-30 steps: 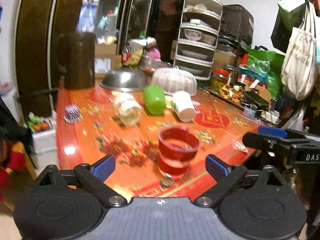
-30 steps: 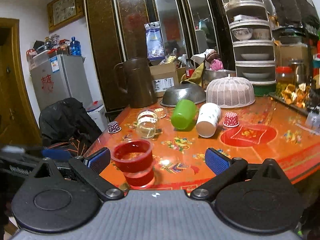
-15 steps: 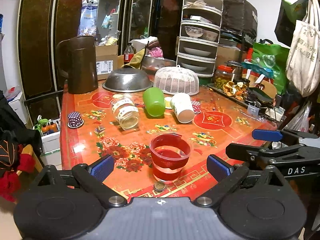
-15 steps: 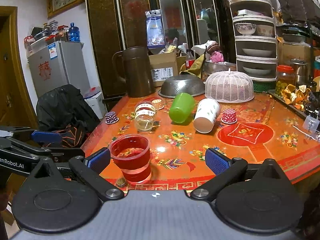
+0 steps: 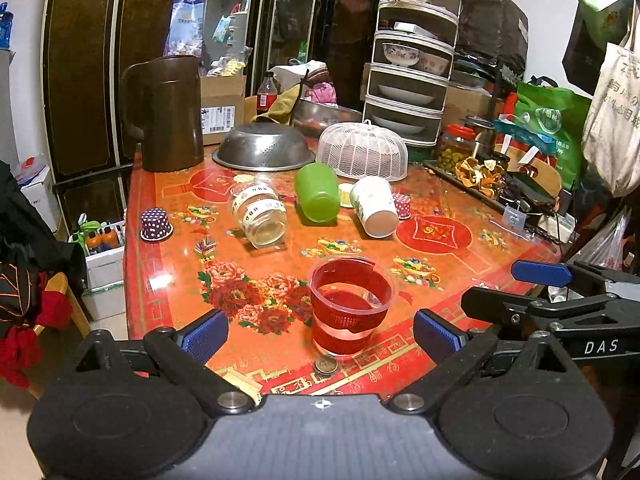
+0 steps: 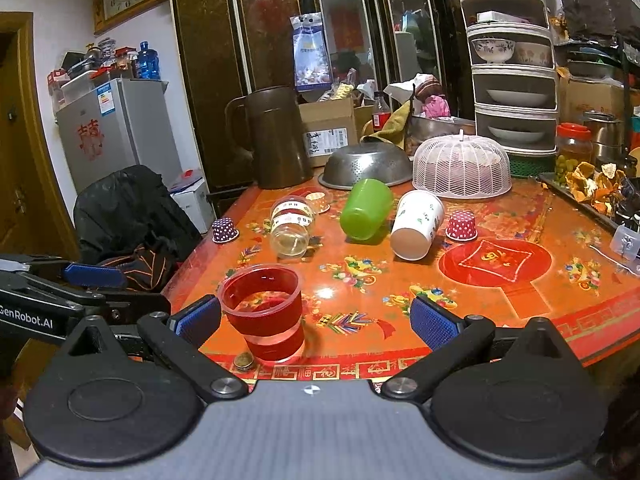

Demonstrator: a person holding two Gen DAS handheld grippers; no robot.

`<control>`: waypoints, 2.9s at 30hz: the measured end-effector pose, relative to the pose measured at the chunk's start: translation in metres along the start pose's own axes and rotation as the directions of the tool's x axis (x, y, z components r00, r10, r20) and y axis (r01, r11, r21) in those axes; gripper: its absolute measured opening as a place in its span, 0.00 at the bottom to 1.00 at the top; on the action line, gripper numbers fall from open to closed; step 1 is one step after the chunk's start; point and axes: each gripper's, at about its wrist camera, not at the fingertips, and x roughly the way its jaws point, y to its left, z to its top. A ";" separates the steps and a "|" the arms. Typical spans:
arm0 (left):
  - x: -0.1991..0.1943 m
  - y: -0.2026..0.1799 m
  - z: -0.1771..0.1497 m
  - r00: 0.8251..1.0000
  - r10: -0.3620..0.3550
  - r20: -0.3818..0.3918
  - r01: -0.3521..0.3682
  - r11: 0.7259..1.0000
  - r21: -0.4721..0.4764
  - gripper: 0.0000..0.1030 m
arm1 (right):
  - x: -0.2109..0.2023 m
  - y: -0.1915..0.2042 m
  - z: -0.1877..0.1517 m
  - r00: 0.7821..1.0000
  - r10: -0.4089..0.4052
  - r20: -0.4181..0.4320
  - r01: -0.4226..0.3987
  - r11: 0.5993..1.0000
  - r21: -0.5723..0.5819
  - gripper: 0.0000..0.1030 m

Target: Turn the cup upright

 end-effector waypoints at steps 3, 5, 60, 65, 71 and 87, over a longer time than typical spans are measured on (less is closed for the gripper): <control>0.000 -0.001 -0.001 1.000 -0.001 -0.005 0.001 1.000 0.002 0.97 | 0.000 -0.001 0.000 1.000 0.001 0.001 -0.001 1.000 0.002 0.99; 0.001 0.000 -0.001 1.000 -0.003 -0.010 0.003 1.000 0.000 0.97 | 0.000 -0.001 0.000 1.000 0.000 0.001 0.000 1.000 0.004 0.99; 0.012 -0.002 -0.007 0.999 -0.022 -0.037 0.022 1.000 -0.005 0.97 | 0.005 -0.005 -0.004 0.999 0.030 -0.024 -0.029 0.999 0.031 0.99; 0.012 -0.001 -0.007 0.999 -0.023 -0.035 0.023 1.000 -0.004 0.97 | 0.004 -0.007 -0.004 0.999 0.039 -0.023 -0.038 0.999 0.038 0.99; 0.012 -0.002 -0.007 0.999 -0.023 -0.036 0.022 1.000 -0.006 0.97 | 0.004 -0.007 -0.004 0.999 0.040 -0.023 -0.039 0.998 0.039 0.99; 0.012 -0.001 -0.007 0.999 -0.026 -0.035 0.026 1.000 -0.005 0.97 | 0.005 -0.006 -0.006 0.999 0.046 -0.025 -0.045 0.998 0.040 0.99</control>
